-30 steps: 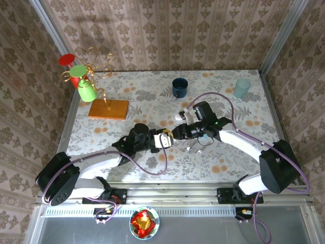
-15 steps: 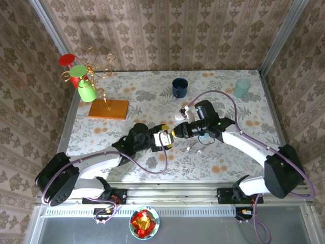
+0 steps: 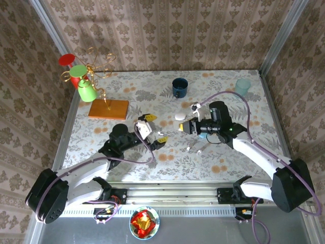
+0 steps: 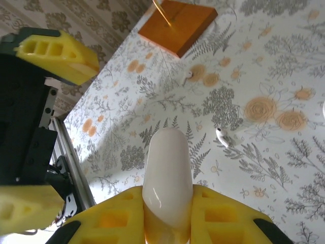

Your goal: Insert the wireless bluetooth earbuds into the charging case

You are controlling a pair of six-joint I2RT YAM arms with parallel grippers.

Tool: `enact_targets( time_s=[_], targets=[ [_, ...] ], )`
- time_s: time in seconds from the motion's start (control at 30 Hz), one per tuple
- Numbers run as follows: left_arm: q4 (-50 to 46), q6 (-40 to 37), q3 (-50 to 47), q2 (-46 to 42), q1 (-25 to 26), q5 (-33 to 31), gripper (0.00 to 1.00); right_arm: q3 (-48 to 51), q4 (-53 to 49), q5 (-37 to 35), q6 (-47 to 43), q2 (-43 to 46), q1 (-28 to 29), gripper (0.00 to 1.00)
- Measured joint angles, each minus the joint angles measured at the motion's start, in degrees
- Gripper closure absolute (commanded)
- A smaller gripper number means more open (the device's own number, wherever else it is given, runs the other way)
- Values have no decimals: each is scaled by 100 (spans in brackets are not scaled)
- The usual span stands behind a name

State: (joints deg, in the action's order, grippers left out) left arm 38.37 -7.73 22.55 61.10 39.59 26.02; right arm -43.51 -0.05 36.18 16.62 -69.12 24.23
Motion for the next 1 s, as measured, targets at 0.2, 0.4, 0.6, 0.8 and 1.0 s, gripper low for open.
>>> enact_targets(
  time_s=[0.2, 0.4, 0.6, 0.8, 1.0],
  targets=[
    [981, 1473, -170, 74, -153, 933, 6, 190, 951, 533, 59, 179, -9, 89],
    [1880, 2470, -168, 599, -155, 1403, 16, 372, 1893, 1169, 328, 203, -9, 88],
    [2743, 3123, -168, 1215, -155, 1716, 21, 481, 2531, 1725, 590, 216, 4, 88],
    [3117, 3368, -142, 1270, -98, 1985, 33, 479, 2634, 1980, 555, 267, 87, 88],
    [3209, 3436, -15, 1270, 94, 2253, 43, 479, 2428, 2041, 400, 267, 153, 88]
  ],
)
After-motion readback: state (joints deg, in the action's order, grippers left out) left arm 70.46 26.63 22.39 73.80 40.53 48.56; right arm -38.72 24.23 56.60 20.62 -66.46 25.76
